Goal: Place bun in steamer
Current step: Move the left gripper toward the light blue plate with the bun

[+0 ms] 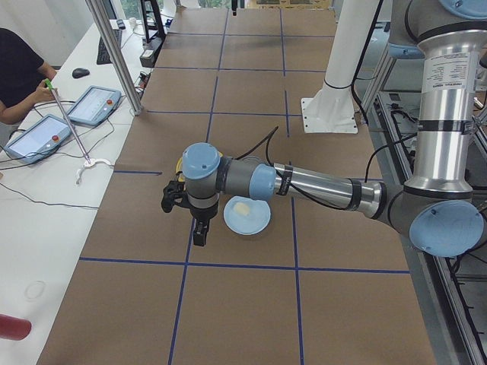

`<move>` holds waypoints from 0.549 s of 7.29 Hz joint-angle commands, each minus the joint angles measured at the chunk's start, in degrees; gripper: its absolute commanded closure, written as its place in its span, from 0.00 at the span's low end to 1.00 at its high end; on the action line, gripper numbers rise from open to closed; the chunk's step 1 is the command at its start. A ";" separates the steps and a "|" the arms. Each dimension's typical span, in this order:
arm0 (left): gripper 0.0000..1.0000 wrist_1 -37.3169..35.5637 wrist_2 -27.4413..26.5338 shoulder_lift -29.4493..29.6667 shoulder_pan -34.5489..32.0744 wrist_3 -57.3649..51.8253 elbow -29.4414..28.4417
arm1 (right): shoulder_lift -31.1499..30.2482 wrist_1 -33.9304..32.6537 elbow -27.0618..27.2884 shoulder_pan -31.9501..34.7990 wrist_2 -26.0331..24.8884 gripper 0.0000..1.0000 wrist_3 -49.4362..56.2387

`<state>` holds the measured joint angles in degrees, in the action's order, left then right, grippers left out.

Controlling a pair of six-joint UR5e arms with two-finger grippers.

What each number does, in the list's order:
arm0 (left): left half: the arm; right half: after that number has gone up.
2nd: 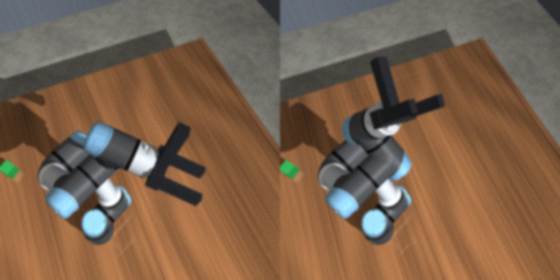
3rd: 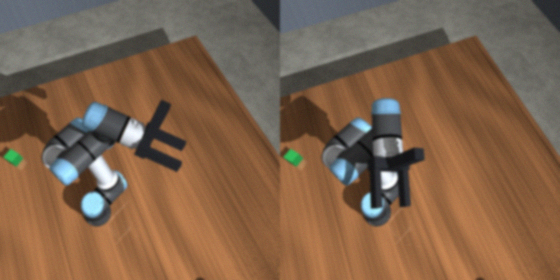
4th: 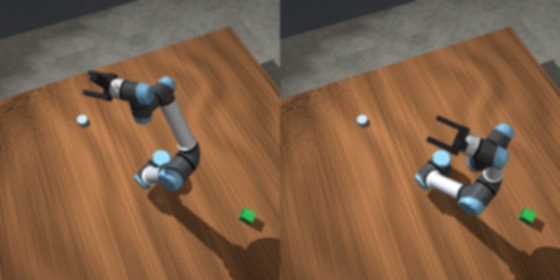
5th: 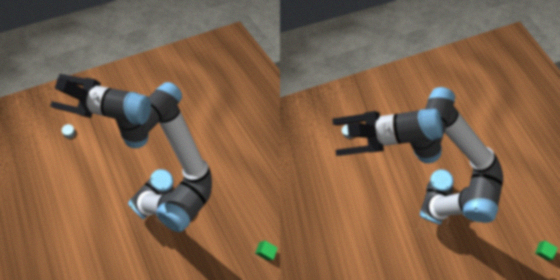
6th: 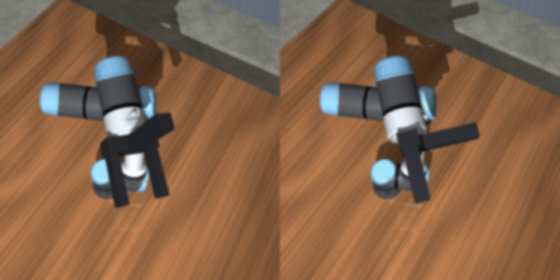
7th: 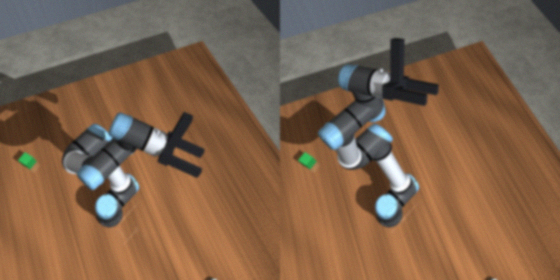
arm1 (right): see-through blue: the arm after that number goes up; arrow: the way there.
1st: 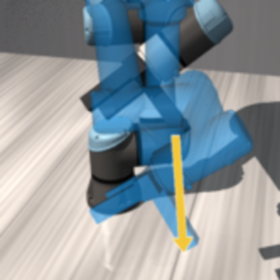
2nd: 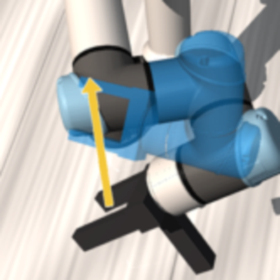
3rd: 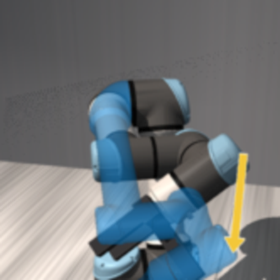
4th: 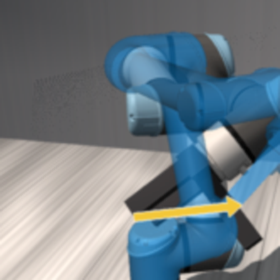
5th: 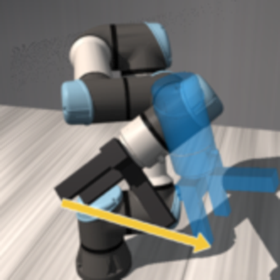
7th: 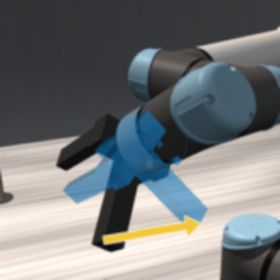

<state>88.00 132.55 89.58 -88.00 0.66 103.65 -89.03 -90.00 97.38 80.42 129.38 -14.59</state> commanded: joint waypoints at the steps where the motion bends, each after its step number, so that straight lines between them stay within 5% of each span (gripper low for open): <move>1: 0.00 0.16 -2.73 0.77 1.43 0.04 3.31 | 0.00 0.00 0.00 0.00 0.00 0.00 0.00; 4: 0.00 0.42 -2.65 0.60 3.87 4.49 4.72 | 0.00 0.00 0.00 0.00 0.00 0.00 0.00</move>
<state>88.29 130.02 90.22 -85.71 2.43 107.66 -89.03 -90.00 97.38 80.42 129.38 -14.59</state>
